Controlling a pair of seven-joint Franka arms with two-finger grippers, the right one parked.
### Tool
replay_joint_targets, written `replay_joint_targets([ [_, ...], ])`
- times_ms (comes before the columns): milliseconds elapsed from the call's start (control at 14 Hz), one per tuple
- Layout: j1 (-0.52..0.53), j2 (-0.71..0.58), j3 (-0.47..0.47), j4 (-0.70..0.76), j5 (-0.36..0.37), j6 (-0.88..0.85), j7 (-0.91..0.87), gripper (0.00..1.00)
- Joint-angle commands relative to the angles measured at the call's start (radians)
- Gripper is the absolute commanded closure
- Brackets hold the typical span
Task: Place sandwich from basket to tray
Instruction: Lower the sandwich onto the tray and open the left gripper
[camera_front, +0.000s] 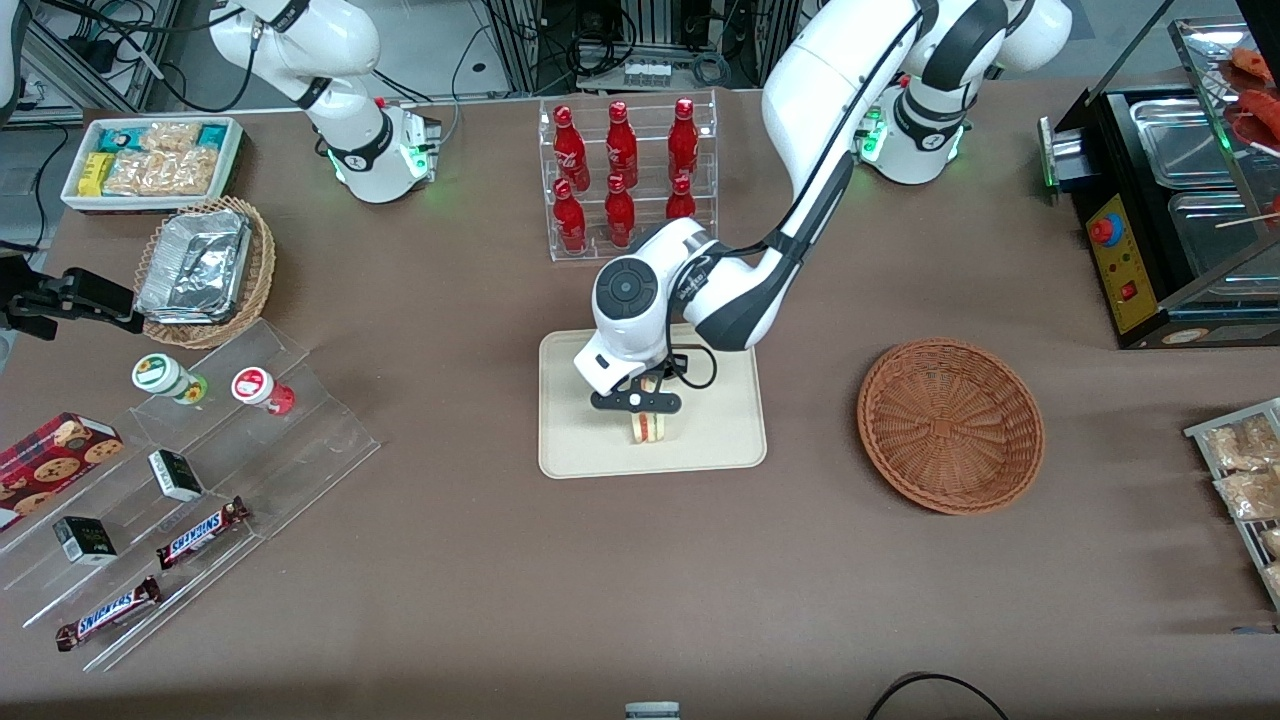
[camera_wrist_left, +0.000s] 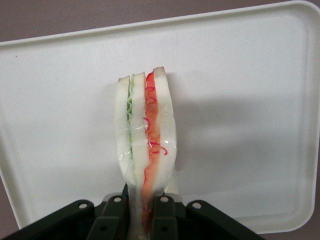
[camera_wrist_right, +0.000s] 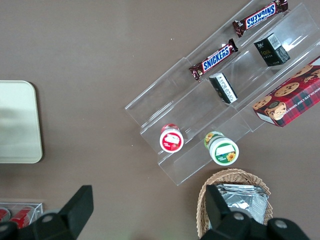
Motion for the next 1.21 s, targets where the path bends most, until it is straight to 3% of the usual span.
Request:
replay_joint_targets([
  [0,-0.019,0.019,0.013,0.031,-0.007,0.001,-0.022,1.00],
  [143,-0.019,0.026,0.012,0.031,-0.007,0.001,-0.022,1.00],
  [357,-0.022,0.035,0.013,0.031,-0.007,0.001,-0.022,0.90],
  [429,-0.027,0.036,0.012,0.031,-0.007,0.001,-0.022,0.75],
  [500,-0.027,0.036,0.012,0.031,-0.005,0.001,-0.020,0.31],
  [571,-0.027,0.035,0.014,0.028,-0.004,0.000,-0.017,0.00],
  [857,-0.018,0.000,0.016,0.029,-0.010,-0.011,-0.023,0.00],
  [1143,0.051,-0.121,0.020,0.031,-0.008,-0.069,-0.022,0.00],
])
